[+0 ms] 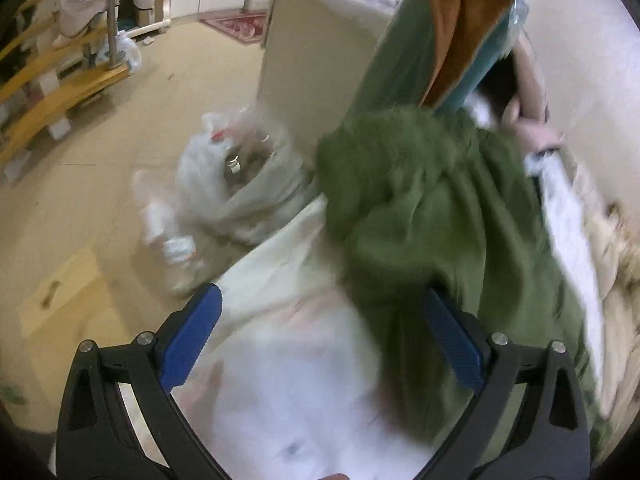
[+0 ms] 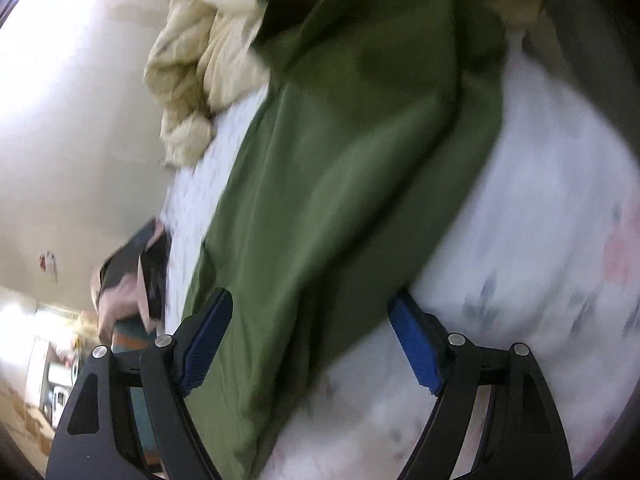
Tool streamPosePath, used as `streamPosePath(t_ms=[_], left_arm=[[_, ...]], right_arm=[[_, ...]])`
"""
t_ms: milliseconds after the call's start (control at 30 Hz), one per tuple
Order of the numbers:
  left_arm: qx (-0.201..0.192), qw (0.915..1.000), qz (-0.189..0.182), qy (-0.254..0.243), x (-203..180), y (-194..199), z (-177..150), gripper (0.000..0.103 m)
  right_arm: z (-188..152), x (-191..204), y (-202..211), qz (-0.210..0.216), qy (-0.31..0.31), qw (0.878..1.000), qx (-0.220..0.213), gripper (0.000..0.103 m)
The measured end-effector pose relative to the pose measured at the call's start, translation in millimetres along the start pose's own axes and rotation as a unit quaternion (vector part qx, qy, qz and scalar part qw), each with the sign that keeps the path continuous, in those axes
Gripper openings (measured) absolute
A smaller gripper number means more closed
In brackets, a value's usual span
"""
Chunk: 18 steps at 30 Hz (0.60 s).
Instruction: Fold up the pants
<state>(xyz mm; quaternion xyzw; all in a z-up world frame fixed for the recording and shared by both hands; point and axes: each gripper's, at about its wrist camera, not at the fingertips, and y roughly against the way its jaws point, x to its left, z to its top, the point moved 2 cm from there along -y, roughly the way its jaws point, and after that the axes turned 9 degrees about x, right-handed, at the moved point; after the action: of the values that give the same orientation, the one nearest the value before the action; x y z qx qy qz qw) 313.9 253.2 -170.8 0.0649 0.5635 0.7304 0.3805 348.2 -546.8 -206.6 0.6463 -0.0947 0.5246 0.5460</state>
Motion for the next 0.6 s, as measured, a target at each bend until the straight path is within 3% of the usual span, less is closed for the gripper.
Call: streamPosePath(t_ms=[100, 200, 300, 367, 433, 467, 500, 533, 600], left_arm=[[0.018, 0.9996, -0.011, 0.016, -1.4, -18.8, 17.4, 0.099], [0.003, 0.9971, -0.045, 0.061, 4.4, -15.6, 33.0, 0.099], [-0.009, 0.9945, -0.074, 0.073, 15.8, 4.1, 25.8, 0.099], [-0.029, 0.9930, -0.054, 0.101, 20.3, 18.9, 14.2, 0.099], [-0.035, 0.9920, -0.083, 0.089, 8.2, 23.4, 12.1, 0.100], [-0.027, 0.9945, -0.079, 0.063, -2.5, 18.8, 13.6, 0.100], [-0.013, 0.9978, -0.052, 0.039, -12.7, 10.9, 14.9, 0.100], [-0.006, 0.9993, -0.016, 0.032, -17.8, 1.9, 15.2, 0.100], [0.006, 0.9987, 0.020, 0.046, -14.9, -13.9, 18.4, 0.100]], right_arm=[[21.9, -6.6, 2.9, -0.004, -0.019, 1.000, -0.024, 0.082], [33.8, -11.2, 3.3, 0.000, -0.033, 0.999, -0.041, 0.082], [36.8, -12.0, 0.3, 0.004, -0.034, 0.998, -0.043, 0.082], [37.3, -11.0, -0.7, 0.002, -0.029, 0.998, -0.049, 0.082], [38.3, -9.7, -2.6, 0.002, -0.031, 0.998, -0.055, 0.082], [38.6, -6.2, -4.2, -0.002, -0.031, 0.998, -0.059, 0.082], [37.7, -4.8, -3.8, -0.008, -0.028, 0.998, -0.060, 0.082], [35.8, -1.5, -3.3, -0.020, -0.020, 0.998, -0.061, 0.082], [32.1, 5.7, -5.7, -0.043, -0.006, 0.997, -0.060, 0.081]])
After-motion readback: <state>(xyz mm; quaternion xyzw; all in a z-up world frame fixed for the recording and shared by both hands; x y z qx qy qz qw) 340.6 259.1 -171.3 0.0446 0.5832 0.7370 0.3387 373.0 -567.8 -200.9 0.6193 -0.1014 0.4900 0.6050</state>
